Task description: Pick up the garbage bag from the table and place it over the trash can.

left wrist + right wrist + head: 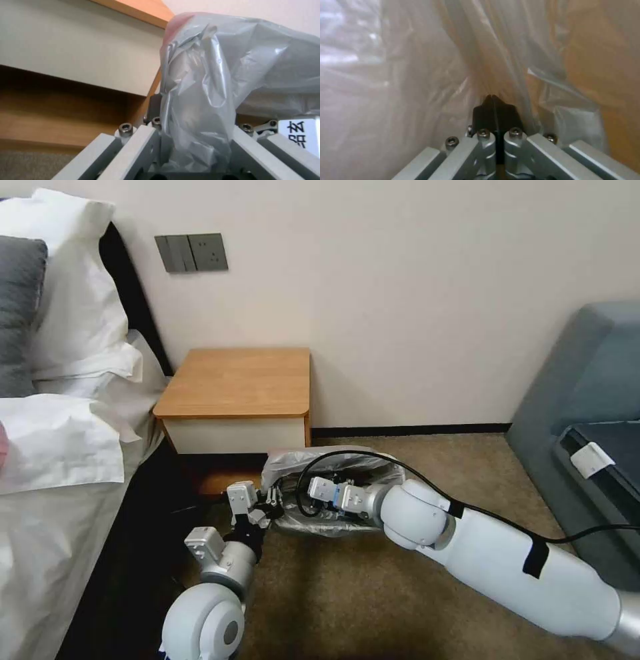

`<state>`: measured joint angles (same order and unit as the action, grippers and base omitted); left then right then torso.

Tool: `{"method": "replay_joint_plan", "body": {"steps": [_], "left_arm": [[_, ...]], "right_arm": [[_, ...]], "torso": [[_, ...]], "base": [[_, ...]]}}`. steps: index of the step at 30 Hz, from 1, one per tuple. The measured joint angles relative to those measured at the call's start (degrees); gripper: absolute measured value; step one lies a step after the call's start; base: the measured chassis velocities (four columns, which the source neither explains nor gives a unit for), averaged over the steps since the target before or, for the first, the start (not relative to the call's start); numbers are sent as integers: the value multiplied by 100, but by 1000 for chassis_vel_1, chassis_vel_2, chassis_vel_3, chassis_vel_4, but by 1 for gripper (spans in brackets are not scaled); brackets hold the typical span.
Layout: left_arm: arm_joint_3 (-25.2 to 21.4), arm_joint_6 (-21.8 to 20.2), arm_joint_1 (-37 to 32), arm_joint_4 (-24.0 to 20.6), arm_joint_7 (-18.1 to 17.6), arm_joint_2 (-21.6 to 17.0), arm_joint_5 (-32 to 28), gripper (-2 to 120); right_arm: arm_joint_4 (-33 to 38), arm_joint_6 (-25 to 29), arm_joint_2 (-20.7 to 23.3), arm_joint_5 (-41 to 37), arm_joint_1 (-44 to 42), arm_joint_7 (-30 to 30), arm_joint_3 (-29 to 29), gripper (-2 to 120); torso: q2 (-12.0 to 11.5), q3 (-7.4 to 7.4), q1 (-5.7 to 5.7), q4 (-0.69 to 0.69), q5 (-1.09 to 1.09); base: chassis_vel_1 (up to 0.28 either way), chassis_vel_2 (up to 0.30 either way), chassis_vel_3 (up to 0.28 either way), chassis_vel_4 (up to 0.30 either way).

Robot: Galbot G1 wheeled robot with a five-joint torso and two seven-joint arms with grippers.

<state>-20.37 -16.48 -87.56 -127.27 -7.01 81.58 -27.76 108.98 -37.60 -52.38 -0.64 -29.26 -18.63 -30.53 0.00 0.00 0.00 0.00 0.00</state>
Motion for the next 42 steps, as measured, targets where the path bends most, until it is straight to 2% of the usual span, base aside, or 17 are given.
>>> {"method": "replay_joint_plan", "body": {"steps": [5,8,14,17,19,20,22,23,25,26,28,30,34,35,39,40,42], "left_arm": [[-57,-5,10,60,-36,2,-45,5],[-118,-69,143,272,-153,-4,-218,5],[-147,-228,371,516,-416,14,-616,5],[-167,-524,485,670,-792,29,-880,5],[-143,-894,434,700,-1050,3,-1018,5],[-143,-894,434,700,-1050,3,-1018,5],[-60,-1263,198,694,-1150,-61,-1046,5],[-60,-1263,198,694,-1150,-61,-1046,5],[-3,-1353,-120,695,-1149,-128,-956,5],[-3,-1353,-120,695,-1149,-128,-956,5],[4,-1363,-392,698,-1098,-155,-926,5],[10,-1367,-467,707,-1081,-156,-926,5],[-23,-1379,-510,793,-1051,-141,-943,5],[-23,-1379,-510,793,-1051,-141,-943,5],[-44,-1496,-402,895,-1045,-87,-993,5],[-44,-1496,-402,895,-1045,-87,-993,5],[-39,-1506,-371,937,-1027,-69,-979,13]], "right_arm": [[291,-12,155,-429,-64,189,170,0],[741,51,491,-1152,-173,361,475,0],[1280,307,936,-1926,-506,512,1036,0],[1809,468,1203,-2621,-1199,855,1859,0],[2220,527,1306,-2876,-1851,1274,2481,2],[2220,527,1306,-2876,-1851,1274,2481,2],[2451,730,1249,-2879,-2410,1886,2901,12],[2451,730,1249,-2879,-2410,1886,2901,12],[2537,852,1061,-2838,-2735,2596,3085,22],[2537,852,1061,-2838,-2735,2596,3085,22],[2555,885,897,-2685,-2898,2878,3168,32],[2557,896,836,-2614,-2941,2909,3183,36],[2557,926,640,-2436,-3034,2958,3165,53],[2557,926,640,-2436,-3034,2958,3165,53],[2549,975,556,-2359,-3080,2957,3128,73],[2549,975,556,-2359,-3080,2957,3128,73],[2547,991,542,-2337,-3096,2955,3127,81]], "torso": [[0,0,0,0,0],[0,0,0,0,0],[0,0,0,0,1],[0,-1,0,-1,1],[1,-1,0,-3,0],[1,-1,0,-3,0],[1,-1,0,-3,0],[1,-1,0,-3,0],[0,-1,0,-1,1],[0,-1,0,-1,1],[0,-1,0,2,0],[1,-1,0,2,0],[1,-1,0,1,2],[1,-1,0,1,2],[2,-2,0,1,3],[2,-2,0,1,3],[2,-2,0,1,3]], "base": [[0,0,0,0],[0,0,0,0],[0,0,0,0],[0,0,0,0],[0,0,0,0],[0,0,0,0],[0,0,0,0],[0,0,0,0],[0,0,0,0],[0,0,0,0],[0,0,0,0],[0,0,0,0],[0,0,0,0],[0,0,0,0],[0,0,0,0],[0,0,0,0],[0,0,0,0]]}}
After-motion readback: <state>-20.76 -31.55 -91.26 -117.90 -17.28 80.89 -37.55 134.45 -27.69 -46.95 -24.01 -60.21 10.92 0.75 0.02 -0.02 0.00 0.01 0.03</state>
